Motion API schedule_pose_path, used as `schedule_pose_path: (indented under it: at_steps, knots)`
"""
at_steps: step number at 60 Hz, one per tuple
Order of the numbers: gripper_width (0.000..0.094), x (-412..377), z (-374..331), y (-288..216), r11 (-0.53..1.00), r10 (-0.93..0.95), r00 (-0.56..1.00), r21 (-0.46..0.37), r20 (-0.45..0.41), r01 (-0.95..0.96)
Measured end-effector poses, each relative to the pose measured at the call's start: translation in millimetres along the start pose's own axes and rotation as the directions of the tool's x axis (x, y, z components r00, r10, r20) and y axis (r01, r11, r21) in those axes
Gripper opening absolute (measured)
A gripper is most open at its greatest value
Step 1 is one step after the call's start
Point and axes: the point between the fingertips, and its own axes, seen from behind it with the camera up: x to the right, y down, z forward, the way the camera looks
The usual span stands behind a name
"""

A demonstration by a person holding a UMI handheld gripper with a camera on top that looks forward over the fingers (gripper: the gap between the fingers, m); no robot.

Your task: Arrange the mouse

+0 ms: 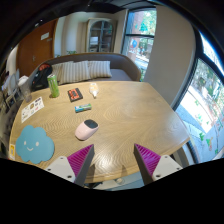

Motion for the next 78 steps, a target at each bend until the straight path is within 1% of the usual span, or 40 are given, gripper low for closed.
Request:
schedule_pose_path:
  at_steps: [6, 7, 14, 17, 24, 28, 32, 33, 34, 35, 36, 38, 42, 47, 59, 62, 65, 70, 74, 78]
  knots:
    - [0.0815, -3, 7, 0, 1.000, -0.004, 1.000, 0.003, 0.028, 0.004]
    - [0.0815, 14, 16, -4, 1.000, -0.007, 0.999, -0.003, 0.041, 0.007]
    - [0.0814, -2, 30, 1, 1.000, -0.028, 0.995, -0.002, 0.099, 0.028]
    - [0.0815, 3, 39, 5, 0.999, -0.051, 0.988, -0.002, 0.144, 0.052]
    - [0.0816, -42, 56, 22, 0.996, -0.080, 0.957, -0.006, 0.278, 0.085]
    - [0.0814, -73, 76, 39, 0.992, -0.113, 0.938, -0.013, 0.329, 0.124]
    - [0.0808, -97, 93, 47, 0.987, -0.148, 0.921, -0.005, 0.360, 0.161]
    - [0.0815, -97, 95, 48, 0.986, -0.150, 0.920, -0.008, 0.363, 0.164]
    - [0.0813, -103, 101, 39, 0.986, -0.164, 0.922, 0.036, 0.351, 0.162]
    - [0.0814, -105, 106, 34, 0.984, -0.179, 0.924, 0.060, 0.339, 0.169]
    - [0.0812, -108, 111, 35, 0.983, -0.185, 0.922, 0.058, 0.340, 0.175]
    - [0.0815, -113, 116, 24, 0.981, -0.192, 0.920, 0.086, 0.342, 0.173]
    - [0.0821, -124, 127, 13, 0.982, -0.187, 0.918, 0.096, 0.351, 0.164]
    - [0.0828, -134, 138, -3, 0.979, -0.191, 0.917, 0.134, 0.349, 0.153]
    - [0.0821, -151, 163, -34, 0.976, -0.155, 0.935, 0.197, 0.319, 0.095]
    - [0.0787, -152, 168, -39, 0.975, -0.139, 0.943, 0.209, 0.301, 0.077]
    - [0.0717, -152, 171, -43, 0.978, -0.118, 0.951, 0.201, 0.286, 0.061]
    - [0.0536, -152, 174, -44, 0.980, -0.102, 0.957, 0.192, 0.270, 0.050]
    - [0.0514, -152, 174, -41, 0.985, -0.086, 0.961, 0.168, 0.264, 0.042]
    - [0.0486, -151, 174, -40, 0.993, -0.068, 0.965, 0.115, 0.252, 0.040]
